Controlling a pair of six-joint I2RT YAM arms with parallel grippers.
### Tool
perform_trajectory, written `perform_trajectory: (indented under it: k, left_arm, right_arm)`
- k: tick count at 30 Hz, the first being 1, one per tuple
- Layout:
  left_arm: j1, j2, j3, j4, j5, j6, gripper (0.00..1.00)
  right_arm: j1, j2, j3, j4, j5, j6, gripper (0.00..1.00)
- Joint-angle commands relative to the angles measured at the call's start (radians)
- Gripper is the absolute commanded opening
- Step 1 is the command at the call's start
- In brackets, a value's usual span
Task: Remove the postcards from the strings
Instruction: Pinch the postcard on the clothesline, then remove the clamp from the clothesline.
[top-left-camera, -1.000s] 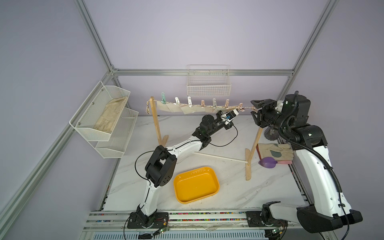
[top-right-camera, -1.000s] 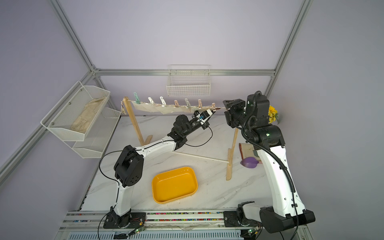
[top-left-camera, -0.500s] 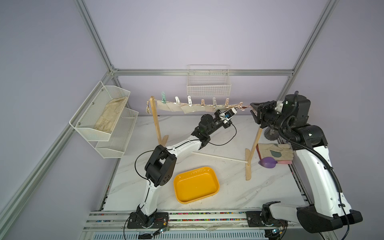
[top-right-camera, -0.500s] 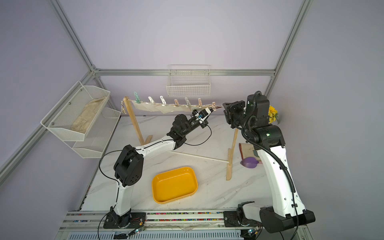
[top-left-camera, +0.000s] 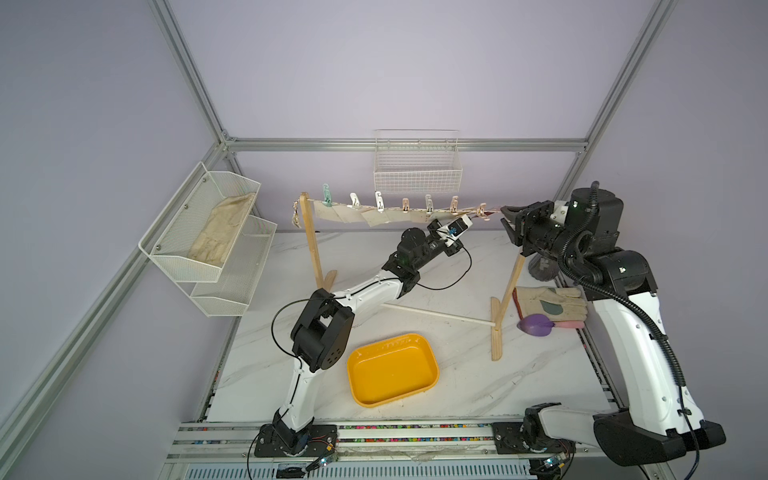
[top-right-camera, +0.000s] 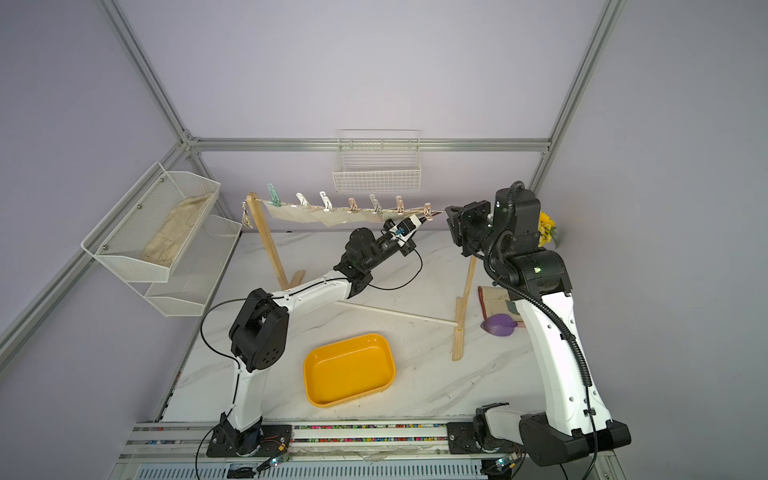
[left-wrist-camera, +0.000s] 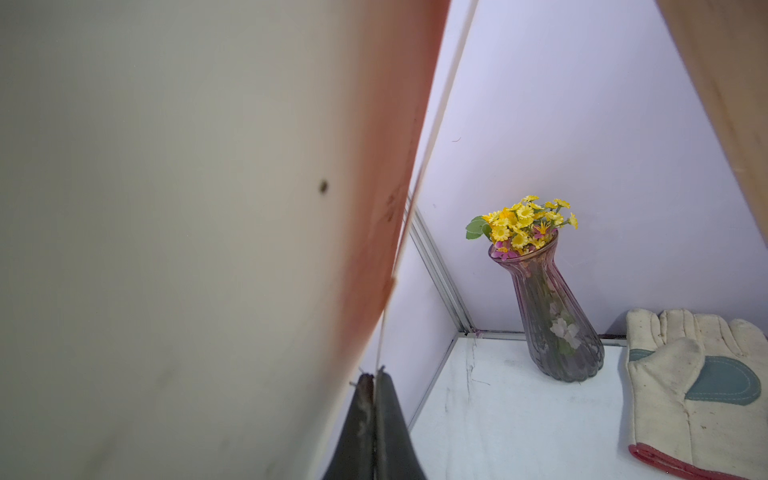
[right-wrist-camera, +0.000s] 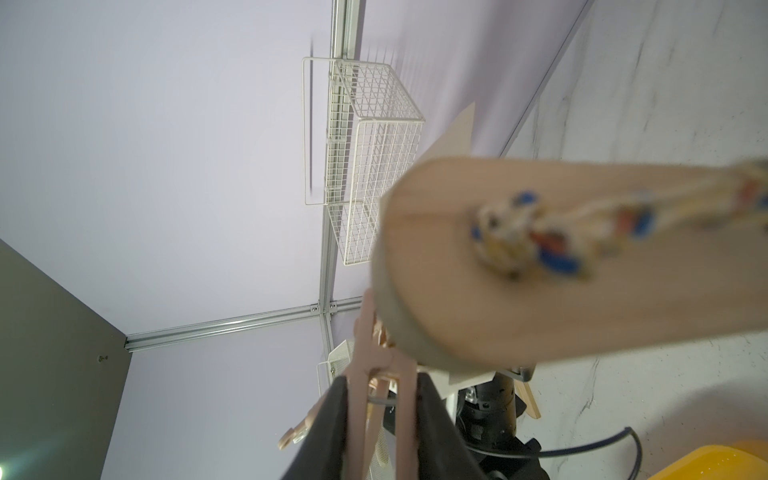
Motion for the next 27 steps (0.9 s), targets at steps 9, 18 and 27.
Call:
perform_trajectory:
  k: [9,18,27]
  left_arm:
    - [-0.009,-0.059,-0.096,0.069,0.017,-0.011,0.00]
    - [-0.038,-0.122,-0.225,0.109,-0.006,0.009,0.00]
    - [-0.073,-0.214,-0.358,0.140,-0.026,-0.007,0.00]
  right_arm:
    - [0.002,-0.037,0.034,-0.057,-0.043,0.002,0.16]
    - [0.003,-0.062,0.034,-0.119,-0.110,-0.040,0.13]
    - [0.003,-0.103,0.053,-0.142,-0.146,-0.128,0.13]
